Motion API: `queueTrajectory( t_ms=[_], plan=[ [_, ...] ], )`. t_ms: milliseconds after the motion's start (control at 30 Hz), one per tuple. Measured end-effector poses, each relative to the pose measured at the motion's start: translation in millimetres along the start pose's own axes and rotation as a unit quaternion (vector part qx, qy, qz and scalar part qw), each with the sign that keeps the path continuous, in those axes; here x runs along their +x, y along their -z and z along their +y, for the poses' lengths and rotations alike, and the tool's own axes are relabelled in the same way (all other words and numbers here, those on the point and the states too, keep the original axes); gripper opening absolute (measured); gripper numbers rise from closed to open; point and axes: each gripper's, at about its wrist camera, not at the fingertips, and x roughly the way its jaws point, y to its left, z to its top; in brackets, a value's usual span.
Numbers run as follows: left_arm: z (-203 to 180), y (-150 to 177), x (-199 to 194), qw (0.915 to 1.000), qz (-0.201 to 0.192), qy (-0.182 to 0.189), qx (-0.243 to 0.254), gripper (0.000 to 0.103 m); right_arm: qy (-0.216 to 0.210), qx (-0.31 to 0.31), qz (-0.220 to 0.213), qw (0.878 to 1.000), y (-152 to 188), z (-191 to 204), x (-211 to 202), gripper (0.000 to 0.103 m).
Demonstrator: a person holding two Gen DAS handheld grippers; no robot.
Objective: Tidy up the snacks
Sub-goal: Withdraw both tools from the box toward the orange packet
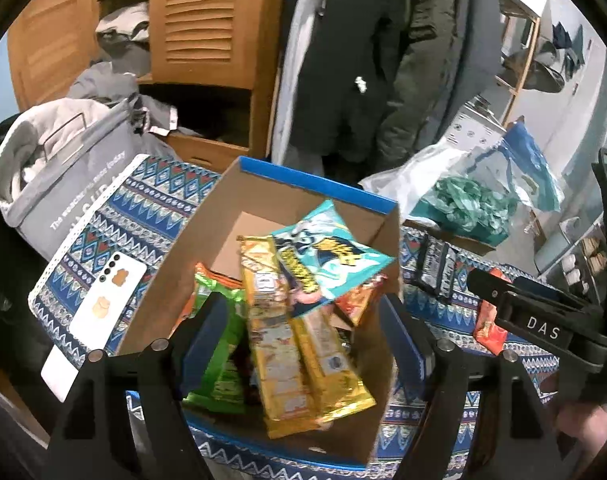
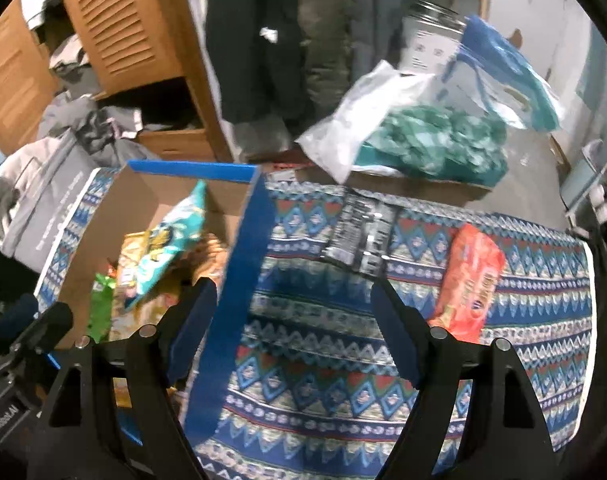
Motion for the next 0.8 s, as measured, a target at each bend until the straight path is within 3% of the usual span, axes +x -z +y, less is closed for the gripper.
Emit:
queueTrajectory(
  t_ms=[500, 800],
  plan=[
    [-77.7, 2.1, 12.5, 0.9977, 0.018, 0.018, 0.064, 0.081, 0.034, 0.072, 0.01, 0.997, 15.2, -95.5, -8.1, 0.08],
    [-122.3, 2.5, 40.0, 0.9945, 0.044, 0.018, 0.093, 0.081, 0.057, 0.096, 0.029, 0.993, 20.7, -145.3, 3.4, 0.081]
  ],
)
